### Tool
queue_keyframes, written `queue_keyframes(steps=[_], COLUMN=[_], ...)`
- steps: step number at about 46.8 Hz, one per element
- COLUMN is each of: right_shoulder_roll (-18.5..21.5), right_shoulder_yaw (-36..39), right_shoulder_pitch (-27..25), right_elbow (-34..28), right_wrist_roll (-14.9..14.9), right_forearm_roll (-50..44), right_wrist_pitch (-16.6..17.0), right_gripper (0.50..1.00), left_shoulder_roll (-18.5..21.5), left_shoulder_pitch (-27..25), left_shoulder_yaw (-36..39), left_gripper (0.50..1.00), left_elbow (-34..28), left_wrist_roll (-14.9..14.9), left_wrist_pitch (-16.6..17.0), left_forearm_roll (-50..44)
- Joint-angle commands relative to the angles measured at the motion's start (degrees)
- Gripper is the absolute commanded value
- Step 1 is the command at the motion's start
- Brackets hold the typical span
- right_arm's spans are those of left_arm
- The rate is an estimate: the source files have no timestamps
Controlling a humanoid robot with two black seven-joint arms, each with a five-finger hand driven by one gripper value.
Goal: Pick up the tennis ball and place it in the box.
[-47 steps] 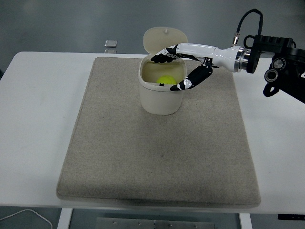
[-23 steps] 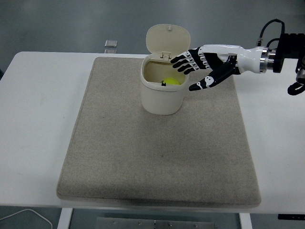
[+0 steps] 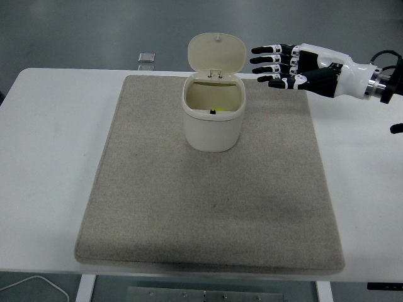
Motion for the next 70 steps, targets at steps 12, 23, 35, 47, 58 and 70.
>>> queue_keyframes(steps=[12, 23, 35, 47, 58, 70], right_shoulder_roll=[0.89, 2.82, 5.72, 5.9, 5.99, 7.39], right_shoulder_yaw=[-0.01, 0.78, 3.07, 3.07, 2.54, 2.89], right_shoulder_pitch=[-2.69, -3.93, -5.51, -5.6, -6.83, -7.97], right_elbow=[-4.27, -5.94, -6.03, -6.12, -7.09, -7.97], right_wrist_roll=[-0.18, -3.08, -3.35, -4.93, -4.31, -4.14], right_forearm_roll=[8.1, 16.71, 23.39, 34.64, 33.95, 27.36], right_wrist_pitch=[-5.75, -17.26, -25.36, -25.8, -26.41, -25.62], right_gripper=[0.893, 0.893, 0.893, 0.897, 0.915, 0.93], left_shoulder_roll=[0.0, 0.0, 0.0, 0.0, 0.0, 0.0], left_shoulder_pitch=[0.0, 0.0, 0.0, 0.0, 0.0, 0.0], left_shoulder_yaw=[0.0, 0.0, 0.0, 0.0, 0.0, 0.0], left_gripper=[0.992, 0.992, 0.992, 0.99, 0.992, 0.992], left_elbow=[0.0, 0.0, 0.0, 0.0, 0.0, 0.0], left_wrist_roll=[0.0, 0.0, 0.0, 0.0, 0.0, 0.0], left_wrist_pitch=[0.01, 0.01, -0.08, 0.01, 0.01, 0.01], left_forearm_roll=[0.04, 0.04, -0.05, 0.04, -0.05, 0.04])
